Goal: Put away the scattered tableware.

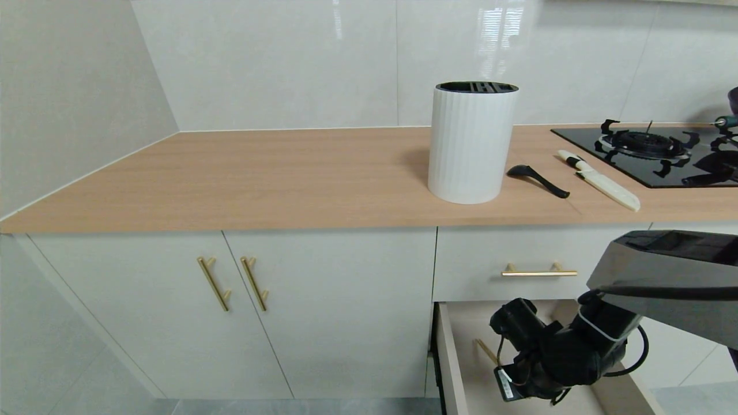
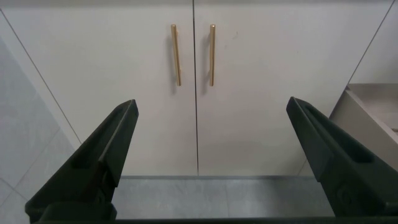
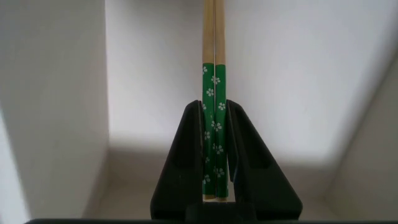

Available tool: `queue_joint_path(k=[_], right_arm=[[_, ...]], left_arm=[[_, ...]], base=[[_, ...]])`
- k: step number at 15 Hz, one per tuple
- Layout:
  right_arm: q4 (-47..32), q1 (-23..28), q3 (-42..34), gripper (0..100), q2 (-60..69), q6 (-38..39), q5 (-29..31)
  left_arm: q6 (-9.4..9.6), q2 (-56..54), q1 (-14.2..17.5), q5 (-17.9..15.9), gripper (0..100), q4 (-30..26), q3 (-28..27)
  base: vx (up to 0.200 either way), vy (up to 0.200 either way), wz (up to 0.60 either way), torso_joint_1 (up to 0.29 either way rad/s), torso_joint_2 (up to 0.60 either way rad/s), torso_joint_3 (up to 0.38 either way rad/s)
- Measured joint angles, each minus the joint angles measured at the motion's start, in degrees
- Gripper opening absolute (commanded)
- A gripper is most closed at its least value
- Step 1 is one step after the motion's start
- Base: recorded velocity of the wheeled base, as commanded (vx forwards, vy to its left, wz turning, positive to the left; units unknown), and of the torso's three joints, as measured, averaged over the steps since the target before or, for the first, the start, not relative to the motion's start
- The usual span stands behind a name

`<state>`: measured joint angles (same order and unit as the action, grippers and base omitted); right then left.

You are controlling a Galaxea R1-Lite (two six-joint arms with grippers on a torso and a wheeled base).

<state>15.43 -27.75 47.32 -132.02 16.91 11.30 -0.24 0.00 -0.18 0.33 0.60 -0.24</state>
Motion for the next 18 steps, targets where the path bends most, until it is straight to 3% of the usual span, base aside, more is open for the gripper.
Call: queue_joint_path(k=[11, 18], right_arm=[[7.4, -0.1, -1.4, 0, 4.3, 3.0, -0.5], [9.2, -1.5, -2.1, 0, 6.0, 4.9, 3.5]], left_arm=[[0.0, 0.0, 0.0, 0.0, 100, 0.0, 0.0], [0.0, 0.0, 0.0, 0.0, 100, 0.0, 0.0]], base=[[0.0, 0.0, 0.0, 0.0, 0.0, 0.0], [0.0, 0.0, 0.0, 0.0, 0.0, 0.0]])
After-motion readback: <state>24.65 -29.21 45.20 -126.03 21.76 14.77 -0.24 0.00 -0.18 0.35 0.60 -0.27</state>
